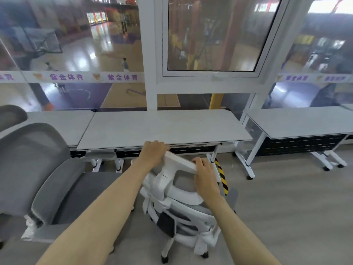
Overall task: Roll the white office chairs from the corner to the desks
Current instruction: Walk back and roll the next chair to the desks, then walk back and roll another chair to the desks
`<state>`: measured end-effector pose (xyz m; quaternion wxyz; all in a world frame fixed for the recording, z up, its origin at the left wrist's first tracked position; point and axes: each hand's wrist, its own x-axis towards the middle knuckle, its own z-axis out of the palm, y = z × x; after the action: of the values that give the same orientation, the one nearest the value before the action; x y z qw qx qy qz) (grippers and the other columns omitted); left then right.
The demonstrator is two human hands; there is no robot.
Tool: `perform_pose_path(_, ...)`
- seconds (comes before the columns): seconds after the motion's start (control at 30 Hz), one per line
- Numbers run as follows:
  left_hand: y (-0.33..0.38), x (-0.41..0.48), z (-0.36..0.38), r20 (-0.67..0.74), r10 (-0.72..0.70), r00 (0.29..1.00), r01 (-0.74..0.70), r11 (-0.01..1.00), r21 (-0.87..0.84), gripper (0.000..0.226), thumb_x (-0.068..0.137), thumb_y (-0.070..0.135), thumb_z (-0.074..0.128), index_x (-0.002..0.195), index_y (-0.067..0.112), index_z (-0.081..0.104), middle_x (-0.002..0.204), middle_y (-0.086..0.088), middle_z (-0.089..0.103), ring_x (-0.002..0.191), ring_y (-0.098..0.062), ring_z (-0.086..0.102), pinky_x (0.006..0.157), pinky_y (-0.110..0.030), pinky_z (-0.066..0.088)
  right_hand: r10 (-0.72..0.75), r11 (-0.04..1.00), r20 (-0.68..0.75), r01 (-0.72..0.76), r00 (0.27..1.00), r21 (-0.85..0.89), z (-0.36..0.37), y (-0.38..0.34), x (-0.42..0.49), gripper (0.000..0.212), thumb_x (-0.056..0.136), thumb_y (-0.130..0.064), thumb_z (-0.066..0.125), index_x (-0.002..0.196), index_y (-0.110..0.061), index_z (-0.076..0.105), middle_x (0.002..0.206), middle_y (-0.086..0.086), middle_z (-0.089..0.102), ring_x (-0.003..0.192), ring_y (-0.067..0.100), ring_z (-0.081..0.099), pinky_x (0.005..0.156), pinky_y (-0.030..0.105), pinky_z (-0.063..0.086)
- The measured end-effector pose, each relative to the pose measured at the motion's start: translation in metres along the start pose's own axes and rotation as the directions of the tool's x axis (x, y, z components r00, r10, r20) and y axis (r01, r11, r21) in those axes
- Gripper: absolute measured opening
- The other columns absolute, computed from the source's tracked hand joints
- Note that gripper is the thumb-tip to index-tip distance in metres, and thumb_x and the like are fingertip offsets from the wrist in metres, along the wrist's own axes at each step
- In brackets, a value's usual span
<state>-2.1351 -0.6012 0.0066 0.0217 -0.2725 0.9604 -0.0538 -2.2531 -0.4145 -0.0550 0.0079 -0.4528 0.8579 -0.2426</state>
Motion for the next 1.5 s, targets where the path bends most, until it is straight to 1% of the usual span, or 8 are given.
perform_pose_path(0.1,-0.014,0.025,0.001,0.037,0.034,0.999,-0.032,0.998,-0.055,0.054,0.08,0.008,0.064,0.13,0.022,0.05,0.122,-0.002,0.054,0.119,-0.026,0.049,0.087,-0.042,0.043,-0.006,0.996,0.043,0.009,0.999,-0.089,0.003,-0.002,0.036,0.054,0.089,-0.001,0.055,0.138,-0.021,0.043,0.134,0.006,0.045,0.121,0.031,0.046,0.092,0.044,0.05)
perform_pose_path(0.2,-0.023,0.031,0.002,0.004,0.037,0.999,-0.035,0.966,-0.257,0.058,0.089,0.011,0.059,0.144,0.024,0.043,0.147,-0.002,0.042,0.141,-0.025,0.033,0.102,-0.047,0.043,0.031,0.994,0.137,-0.016,0.99,-0.11,0.0,-0.005,0.057,0.065,0.092,-0.011,0.055,0.15,-0.024,0.031,0.149,0.007,0.033,0.134,0.034,0.036,0.102,0.05,0.043)
perform_pose_path(0.3,-0.027,0.025,0.0,-0.024,-0.007,1.0,-0.002,0.925,-0.381,0.061,0.093,0.013,0.056,0.15,0.027,0.038,0.161,-0.001,0.029,0.147,-0.025,0.027,0.108,-0.048,0.039,-0.038,0.994,0.03,0.041,0.999,-0.098,0.0,-0.011,0.062,0.068,0.089,-0.01,0.058,0.15,-0.025,0.033,0.152,0.007,0.036,0.139,0.032,0.037,0.104,0.05,0.044)
perform_pose_path(0.4,-0.034,0.011,0.002,0.037,-0.06,0.998,0.069,0.918,-0.391,0.053,0.094,0.017,0.055,0.145,0.028,0.045,0.155,0.0,0.037,0.139,-0.026,0.04,0.101,-0.05,0.046,-0.15,0.988,-0.063,0.148,0.987,-0.047,0.005,-0.016,0.065,0.064,0.083,-0.004,0.06,0.143,-0.021,0.042,0.146,0.007,0.043,0.133,0.03,0.044,0.097,0.048,0.049)
perform_pose_path(0.6,-0.033,-0.05,0.009,0.175,-0.241,0.955,0.29,0.884,-0.366,0.027,0.093,0.019,0.051,0.116,0.025,0.062,0.121,0.0,0.062,0.111,-0.023,0.059,0.087,-0.042,0.051,-0.297,0.954,0.191,0.299,0.935,0.021,0.01,-0.035,0.058,0.047,0.096,-0.015,0.051,0.142,-0.021,0.046,0.143,0.002,0.045,0.123,0.027,0.05,0.091,0.043,0.049)
perform_pose_path(0.73,-0.023,-0.105,0.015,0.176,-0.378,0.909,0.417,0.833,-0.364,0.026,0.093,0.021,0.051,0.114,0.027,0.065,0.118,0.004,0.064,0.117,-0.019,0.058,0.09,-0.04,0.05,-0.4,0.916,0.314,0.359,0.861,0.18,0.014,-0.051,0.034,0.03,0.1,-0.02,0.049,0.128,-0.021,0.058,0.123,0.003,0.061,0.106,0.023,0.061,0.083,0.035,0.049)
perform_pose_path(1.13,0.036,-0.349,0.047,0.241,-0.792,0.56,0.828,0.525,-0.199,0.025,0.096,0.025,0.048,0.116,0.029,0.062,0.119,0.002,0.064,0.11,-0.026,0.061,0.083,-0.036,0.049,-0.685,0.713,0.514,0.621,0.516,0.326,0.047,-0.131,-0.108,0.019,0.094,-0.027,0.052,0.108,-0.027,0.065,0.111,0.004,0.072,0.104,0.032,0.066,0.084,0.039,0.052)
perform_pose_path(1.5,0.088,-0.612,0.047,0.296,-0.92,0.257,0.963,0.217,-0.161,0.031,0.099,0.022,0.046,0.125,0.024,0.062,0.125,-0.002,0.067,0.115,-0.025,0.061,0.09,-0.034,0.049,-0.808,0.487,0.54,0.783,0.236,0.387,0.039,-0.24,-0.313,0.027,0.093,-0.025,0.046,0.113,-0.026,0.065,0.115,0.0,0.069,0.111,0.029,0.061,0.086,0.036,0.047)
